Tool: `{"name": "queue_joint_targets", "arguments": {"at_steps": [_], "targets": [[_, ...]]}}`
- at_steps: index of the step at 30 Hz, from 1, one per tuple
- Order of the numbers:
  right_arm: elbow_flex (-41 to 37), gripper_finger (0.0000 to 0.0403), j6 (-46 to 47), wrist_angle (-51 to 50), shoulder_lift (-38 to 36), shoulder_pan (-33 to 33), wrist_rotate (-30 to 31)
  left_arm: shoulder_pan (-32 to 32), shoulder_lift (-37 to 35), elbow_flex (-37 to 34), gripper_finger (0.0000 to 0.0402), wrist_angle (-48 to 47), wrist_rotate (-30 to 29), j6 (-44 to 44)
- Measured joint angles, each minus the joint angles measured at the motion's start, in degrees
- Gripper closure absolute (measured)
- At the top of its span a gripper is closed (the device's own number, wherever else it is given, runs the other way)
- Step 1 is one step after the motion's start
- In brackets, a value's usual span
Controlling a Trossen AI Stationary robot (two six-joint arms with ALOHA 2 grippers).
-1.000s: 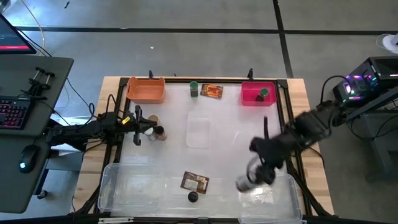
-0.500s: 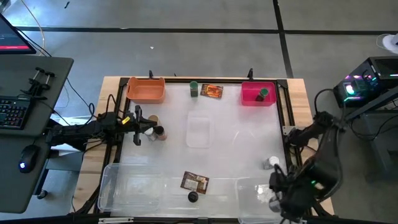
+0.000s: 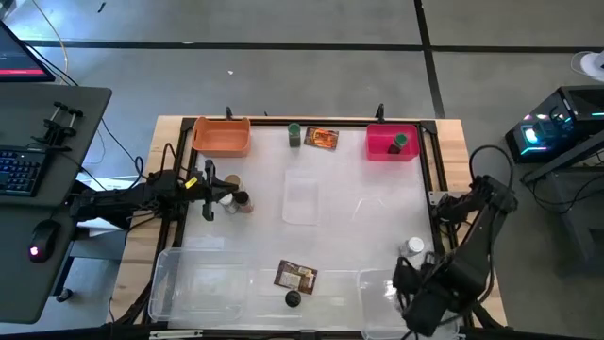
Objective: Sort spices by type
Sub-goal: Put the bottom gold seasoning bottle into the right transparent bin
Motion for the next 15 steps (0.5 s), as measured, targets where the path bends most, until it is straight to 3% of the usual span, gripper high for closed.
{"name": "queue_joint_targets", "arguments": {"at_steps": [4,8,10,15], "targets": [[10.12,0.0130,-2.98,2.28,-0.38,-3.83,16.56,0.01,0.00,0.02,0.0401,0.02,0.00,0.00],[15.81,0.0130,-12.39,8.72,-0.34,-7.51,30.04,0.01,0.00,0.00,0.0401,0.00,0.00,0.00],[16.76,0.0130,-20.11,11.46,-0.37,-9.29,36.27,0.00,0.00,-0.01,0.0401,-0.01,0.00,0.00],[15.11,0.0130,-49.97,20.08,0.37,-13.66,48.11,0.01,0.00,0.00,0.0401,-0.01,0.00,0.00]]}}
